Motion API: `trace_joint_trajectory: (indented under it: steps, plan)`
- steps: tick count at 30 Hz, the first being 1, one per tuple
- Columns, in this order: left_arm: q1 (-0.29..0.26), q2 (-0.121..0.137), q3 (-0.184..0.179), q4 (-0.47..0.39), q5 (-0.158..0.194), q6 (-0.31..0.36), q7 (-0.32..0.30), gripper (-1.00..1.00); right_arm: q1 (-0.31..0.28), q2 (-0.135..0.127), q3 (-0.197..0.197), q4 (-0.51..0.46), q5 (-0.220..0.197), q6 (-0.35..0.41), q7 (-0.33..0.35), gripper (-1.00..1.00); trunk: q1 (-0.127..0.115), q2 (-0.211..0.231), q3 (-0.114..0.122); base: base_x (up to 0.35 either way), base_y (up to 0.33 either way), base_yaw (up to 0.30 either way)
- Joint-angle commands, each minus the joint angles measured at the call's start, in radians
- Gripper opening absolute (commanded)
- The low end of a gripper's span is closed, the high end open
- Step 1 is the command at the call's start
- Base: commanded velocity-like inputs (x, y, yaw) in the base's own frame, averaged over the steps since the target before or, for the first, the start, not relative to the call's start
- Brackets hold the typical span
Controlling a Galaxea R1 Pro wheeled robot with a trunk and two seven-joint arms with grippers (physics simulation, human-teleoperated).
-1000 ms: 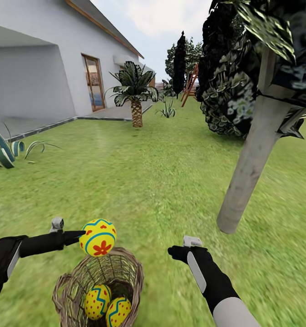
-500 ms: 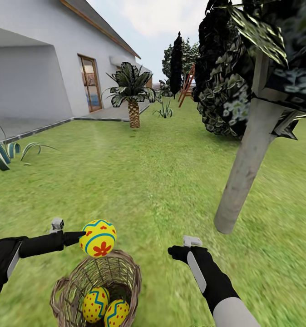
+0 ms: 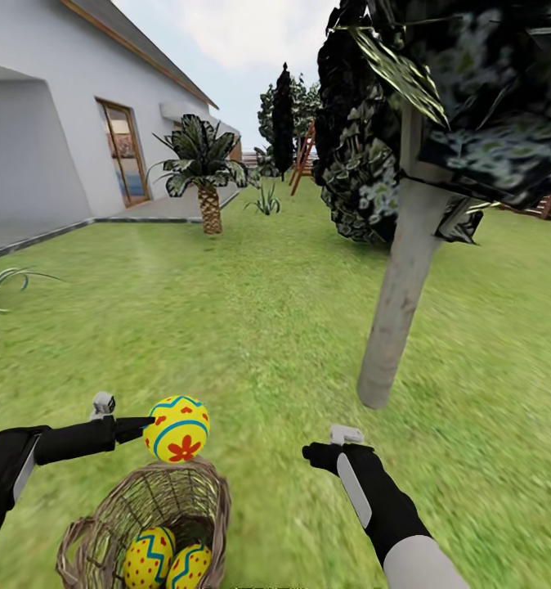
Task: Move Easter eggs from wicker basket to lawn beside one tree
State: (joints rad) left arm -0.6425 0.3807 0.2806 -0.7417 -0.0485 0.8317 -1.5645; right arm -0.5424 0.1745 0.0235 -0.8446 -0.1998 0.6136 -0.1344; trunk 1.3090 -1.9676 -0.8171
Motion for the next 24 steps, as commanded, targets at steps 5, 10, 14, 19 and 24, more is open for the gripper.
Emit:
trace_joint_trajectory:
  steps: [5,10,14,19,24]
  plan:
    - [0.0,0.0,0.002,-0.001,-0.005,0.01,-0.006,-1.0,-0.001,0.0,0.002,-0.001,-0.011,0.003,-0.009,1.0,0.0,0.0,0.002,-0.019,0.0,-0.247]
    - [0.0,-0.001,0.002,-0.001,-0.005,0.01,-0.006,-1.0,-0.001,0.0,0.001,-0.001,-0.01,0.003,-0.009,1.0,0.0,0.0,0.006,-0.007,0.0,-0.251]
    - [0.0,-0.002,0.002,-0.001,-0.007,0.011,-0.006,-1.0,-0.001,0.0,0.001,-0.001,-0.01,0.003,-0.009,1.0,0.0,0.0,0.009,-0.092,-0.004,-0.255]
    - [0.0,-0.002,0.002,-0.001,-0.007,0.012,-0.006,-1.0,-0.001,0.0,0.001,-0.001,-0.01,0.003,-0.009,1.0,0.0,0.0,0.013,-0.111,-0.08,-0.255]
    - [0.0,-0.003,0.0,-0.001,-0.008,0.012,-0.006,-1.0,-0.001,0.0,0.001,-0.001,-0.011,0.003,-0.009,1.0,0.0,0.0,0.017,-0.178,-0.133,-0.255]
